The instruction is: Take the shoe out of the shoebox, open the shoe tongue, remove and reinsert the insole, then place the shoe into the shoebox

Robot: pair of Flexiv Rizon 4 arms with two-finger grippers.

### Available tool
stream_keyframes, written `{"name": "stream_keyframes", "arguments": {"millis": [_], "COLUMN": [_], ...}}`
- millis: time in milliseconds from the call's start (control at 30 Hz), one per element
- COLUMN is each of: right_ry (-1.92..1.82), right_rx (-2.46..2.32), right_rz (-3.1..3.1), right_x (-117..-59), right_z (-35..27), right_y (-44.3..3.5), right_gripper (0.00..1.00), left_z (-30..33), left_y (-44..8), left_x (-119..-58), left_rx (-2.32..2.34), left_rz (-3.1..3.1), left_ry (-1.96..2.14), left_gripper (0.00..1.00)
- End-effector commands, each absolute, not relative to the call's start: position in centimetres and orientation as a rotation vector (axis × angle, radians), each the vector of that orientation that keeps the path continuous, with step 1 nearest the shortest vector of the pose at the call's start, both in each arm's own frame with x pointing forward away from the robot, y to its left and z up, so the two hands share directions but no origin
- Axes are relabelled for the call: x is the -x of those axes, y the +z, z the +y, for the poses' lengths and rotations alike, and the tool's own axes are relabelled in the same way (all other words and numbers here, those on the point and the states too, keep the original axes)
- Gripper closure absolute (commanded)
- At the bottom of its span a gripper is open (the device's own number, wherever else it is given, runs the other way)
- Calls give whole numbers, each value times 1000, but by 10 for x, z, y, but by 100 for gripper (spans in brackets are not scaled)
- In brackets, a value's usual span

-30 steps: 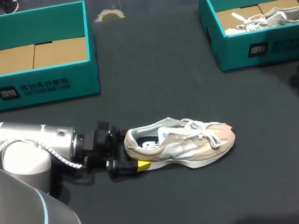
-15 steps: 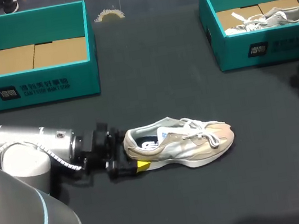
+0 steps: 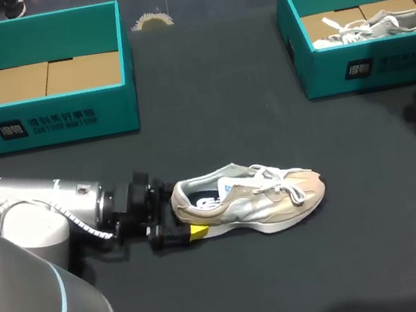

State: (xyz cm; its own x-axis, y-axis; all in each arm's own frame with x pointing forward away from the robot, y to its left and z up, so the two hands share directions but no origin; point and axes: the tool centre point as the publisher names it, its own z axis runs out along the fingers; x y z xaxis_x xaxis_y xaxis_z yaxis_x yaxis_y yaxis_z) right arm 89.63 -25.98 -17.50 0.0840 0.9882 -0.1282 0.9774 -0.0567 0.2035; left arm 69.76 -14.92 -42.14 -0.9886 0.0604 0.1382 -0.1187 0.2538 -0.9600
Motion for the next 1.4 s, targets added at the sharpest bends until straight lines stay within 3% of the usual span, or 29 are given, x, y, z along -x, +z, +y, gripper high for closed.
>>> {"name": "stream_keyframes", "arguments": {"millis": [33, 567, 867, 1167, 1400], "right_ry": [62, 54, 23, -39, -51], "right_rx": [-2126, -2140, -2209, -2226, -2222], "right_rz": [1976, 1968, 1858, 1811, 1877], "right_x": [-897, -894, -842, -798, -786], "right_z": [-259, -256, -206, -133, -117], "right_y": [-175, -174, -151, -168, -173], "right_gripper": [0, 0, 0, 0, 0], "left_z": [-147, -147, -147, -147, -147], "left_y": [-426, -426, -426, -426, -426], "left_x": [-695, -695, -695, -695, -695], "left_rx": [-56, -56, -56, -56, -56], "left_rz": [-2368, -2368, -2368, -2368, -2368], "left_ry": [1833, 1833, 1833, 1833, 1833], "left_gripper": [100, 100, 100, 100, 100]}}
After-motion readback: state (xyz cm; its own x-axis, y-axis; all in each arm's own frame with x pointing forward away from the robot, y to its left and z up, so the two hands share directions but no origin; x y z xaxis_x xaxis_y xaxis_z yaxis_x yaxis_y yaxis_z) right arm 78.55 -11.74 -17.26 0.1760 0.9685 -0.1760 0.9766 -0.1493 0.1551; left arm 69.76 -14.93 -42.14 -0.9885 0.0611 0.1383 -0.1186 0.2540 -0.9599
